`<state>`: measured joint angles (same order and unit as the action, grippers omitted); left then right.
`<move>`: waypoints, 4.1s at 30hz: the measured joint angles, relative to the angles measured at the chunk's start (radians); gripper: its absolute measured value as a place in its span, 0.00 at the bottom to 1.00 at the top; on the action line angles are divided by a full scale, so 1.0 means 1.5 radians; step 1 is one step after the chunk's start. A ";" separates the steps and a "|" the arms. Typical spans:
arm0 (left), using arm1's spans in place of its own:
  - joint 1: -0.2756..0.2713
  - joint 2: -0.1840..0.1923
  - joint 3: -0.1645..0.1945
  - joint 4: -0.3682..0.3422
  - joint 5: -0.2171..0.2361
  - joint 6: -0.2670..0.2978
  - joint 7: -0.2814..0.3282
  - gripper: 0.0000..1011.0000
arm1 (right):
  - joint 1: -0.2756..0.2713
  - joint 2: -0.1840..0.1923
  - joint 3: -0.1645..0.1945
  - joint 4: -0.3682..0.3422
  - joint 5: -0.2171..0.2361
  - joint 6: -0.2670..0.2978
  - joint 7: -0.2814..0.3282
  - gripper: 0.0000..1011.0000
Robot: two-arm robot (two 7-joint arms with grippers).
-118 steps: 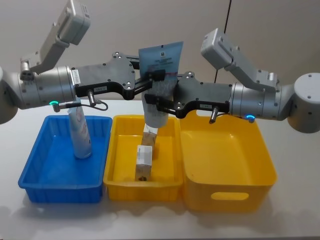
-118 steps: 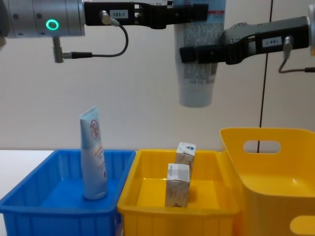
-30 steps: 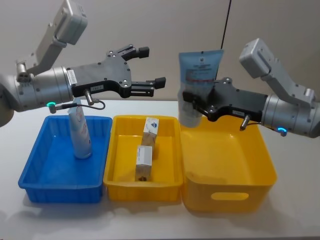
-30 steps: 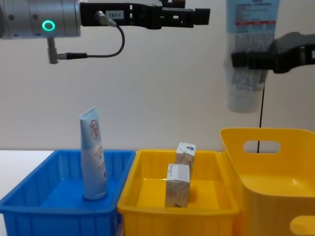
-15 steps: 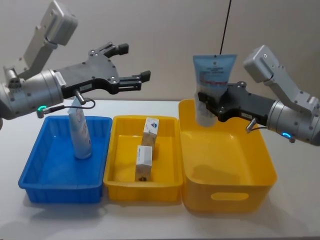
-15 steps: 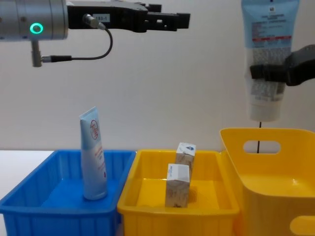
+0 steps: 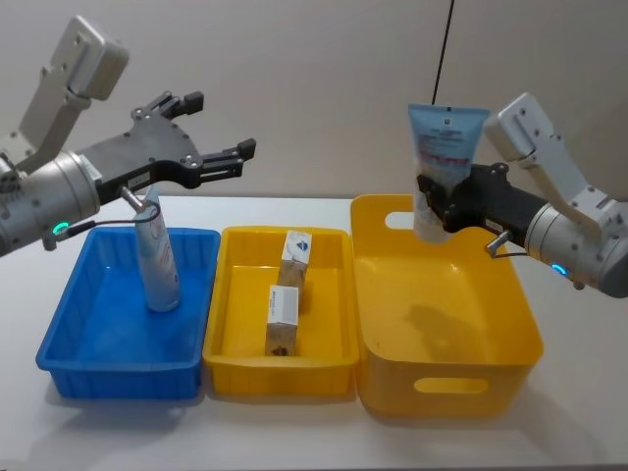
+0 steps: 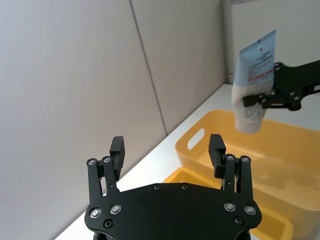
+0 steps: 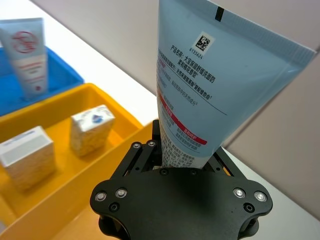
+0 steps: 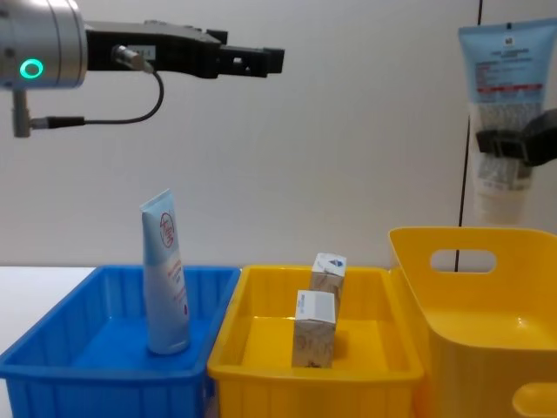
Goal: Bimanual collaborative sorting of washing and personal care products
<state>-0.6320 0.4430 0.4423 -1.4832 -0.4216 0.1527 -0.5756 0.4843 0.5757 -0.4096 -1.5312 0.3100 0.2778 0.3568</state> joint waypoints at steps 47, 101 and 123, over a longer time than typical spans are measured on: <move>0.052 0.017 -0.012 -0.020 0.009 0.024 0.072 0.99 | -0.020 -0.159 0.036 0.114 -0.076 0.092 -0.263 0.22; 0.053 0.017 -0.012 -0.019 0.009 0.024 0.073 0.99 | -0.015 -0.174 0.033 0.118 -0.075 0.077 -0.243 0.99; 0.053 0.017 -0.012 -0.019 0.009 0.024 0.073 0.99 | -0.028 -0.150 0.028 0.035 -0.074 0.080 -0.185 0.99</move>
<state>-0.5520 0.4684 0.4250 -1.5123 -0.4080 0.1881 -0.4659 0.4425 0.3514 -0.3679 -1.4793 0.1987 0.3977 0.0793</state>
